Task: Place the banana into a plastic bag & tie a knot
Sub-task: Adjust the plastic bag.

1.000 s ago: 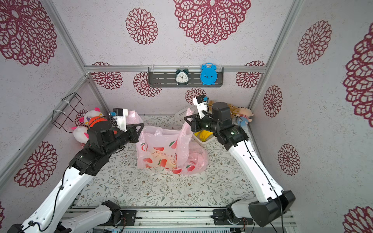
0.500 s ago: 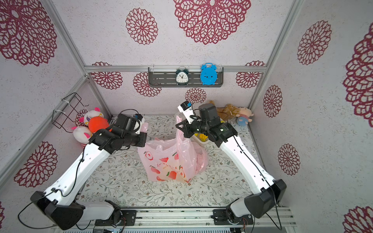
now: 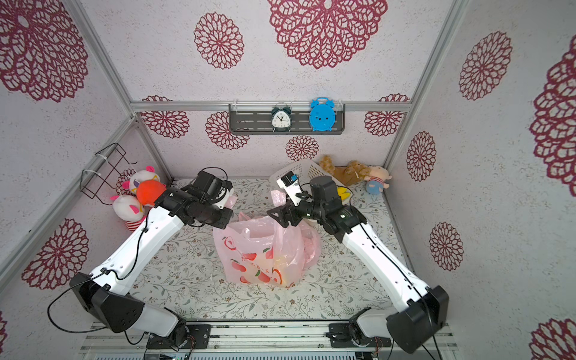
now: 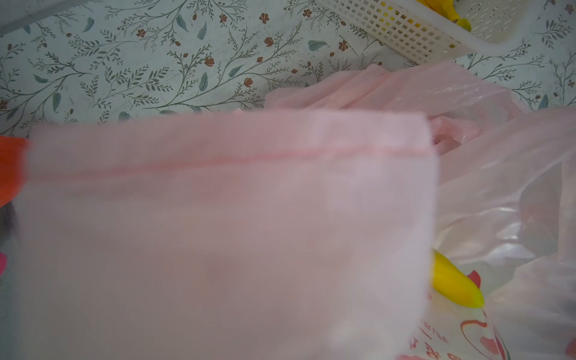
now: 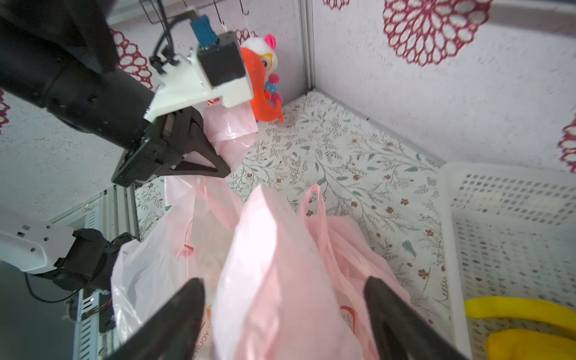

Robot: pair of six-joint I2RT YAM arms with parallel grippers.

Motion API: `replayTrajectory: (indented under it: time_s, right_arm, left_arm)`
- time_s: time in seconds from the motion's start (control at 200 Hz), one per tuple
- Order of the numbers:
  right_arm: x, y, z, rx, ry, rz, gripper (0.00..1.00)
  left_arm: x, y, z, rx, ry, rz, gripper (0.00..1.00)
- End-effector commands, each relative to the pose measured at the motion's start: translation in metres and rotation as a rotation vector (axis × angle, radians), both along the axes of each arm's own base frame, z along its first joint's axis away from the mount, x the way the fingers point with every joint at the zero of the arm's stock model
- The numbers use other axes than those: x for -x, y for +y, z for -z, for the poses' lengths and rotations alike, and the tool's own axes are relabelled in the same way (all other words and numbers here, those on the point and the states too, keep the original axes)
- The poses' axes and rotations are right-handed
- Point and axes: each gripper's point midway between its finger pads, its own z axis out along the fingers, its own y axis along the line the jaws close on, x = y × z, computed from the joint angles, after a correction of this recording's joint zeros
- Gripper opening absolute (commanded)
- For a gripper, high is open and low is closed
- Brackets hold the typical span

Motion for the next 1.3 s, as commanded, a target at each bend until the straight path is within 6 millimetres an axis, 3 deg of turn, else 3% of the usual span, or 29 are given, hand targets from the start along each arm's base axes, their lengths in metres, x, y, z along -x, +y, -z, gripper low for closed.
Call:
replayTrajectory:
  time_s: [0.0, 0.165, 0.325, 0.605, 0.67, 0.725, 0.765, 0.815, 0.855, 0.971, 0.991, 1.046, 1.076, 1.176, 1.201, 1.296]
  right_arm:
    - [-0.001, -0.019, -0.052, -0.181, -0.21, 0.094, 0.99]
    - [0.015, -0.036, -0.044, -0.257, -0.304, 0.129, 0.99]
    - [0.034, -0.022, -0.026, -0.264, -0.284, -0.015, 0.97]
    - [0.032, -0.006, 0.005, -0.234, -0.213, -0.093, 0.84]
    - [0.031, -0.004, 0.008, -0.232, -0.209, -0.106, 0.74]
    - [0.03, -0.002, 0.01, -0.232, -0.206, -0.113, 0.59]
    - [0.029, -0.001, 0.011, -0.231, -0.204, -0.12, 0.44]
    - [0.025, 0.0, 0.011, -0.23, -0.2, -0.111, 0.16]
    - [0.022, -0.001, 0.011, -0.227, -0.2, -0.099, 0.03]
    - [0.019, -0.002, 0.009, -0.217, -0.194, -0.081, 0.0]
    - [0.019, -0.003, 0.008, -0.215, -0.188, -0.076, 0.1]
    - [0.018, -0.007, 0.007, -0.201, -0.179, -0.054, 0.54]
    - [0.017, -0.009, 0.006, -0.196, -0.178, -0.039, 0.66]
    - [0.017, -0.023, -0.003, -0.217, -0.176, 0.002, 0.85]
    - [0.016, -0.027, -0.006, -0.226, -0.176, 0.007, 0.98]
    - [0.015, -0.043, -0.016, -0.245, -0.192, 0.033, 0.99]
  left_arm:
    - [0.006, 0.0, -0.009, 0.015, -0.015, 0.024, 0.0]
    - [0.007, -0.001, -0.014, 0.021, -0.015, 0.036, 0.0]
    - [0.009, -0.004, -0.015, 0.018, -0.003, 0.066, 0.0]
    - [0.008, -0.01, -0.021, 0.022, 0.004, 0.117, 0.0]
    - [0.009, -0.013, -0.021, 0.024, 0.011, 0.135, 0.0]
    - [0.01, -0.016, -0.021, 0.031, 0.02, 0.159, 0.0]
    - [0.011, -0.019, -0.02, 0.034, 0.028, 0.176, 0.0]
    - [0.012, -0.022, -0.019, 0.037, 0.035, 0.198, 0.0]
    - [0.013, -0.024, -0.019, 0.038, 0.04, 0.212, 0.0]
    - [0.012, -0.03, -0.022, 0.059, 0.026, 0.244, 0.0]
    - [0.01, -0.031, -0.024, 0.064, 0.017, 0.245, 0.0]
    - [0.007, -0.032, -0.028, 0.069, -0.008, 0.244, 0.0]
    - [0.006, -0.032, -0.03, 0.074, -0.016, 0.242, 0.0]
    - [0.003, -0.032, -0.033, 0.076, -0.034, 0.238, 0.0]
    - [0.003, -0.032, -0.033, 0.074, -0.036, 0.236, 0.0]
    - [0.002, -0.03, -0.032, 0.069, -0.043, 0.233, 0.0]
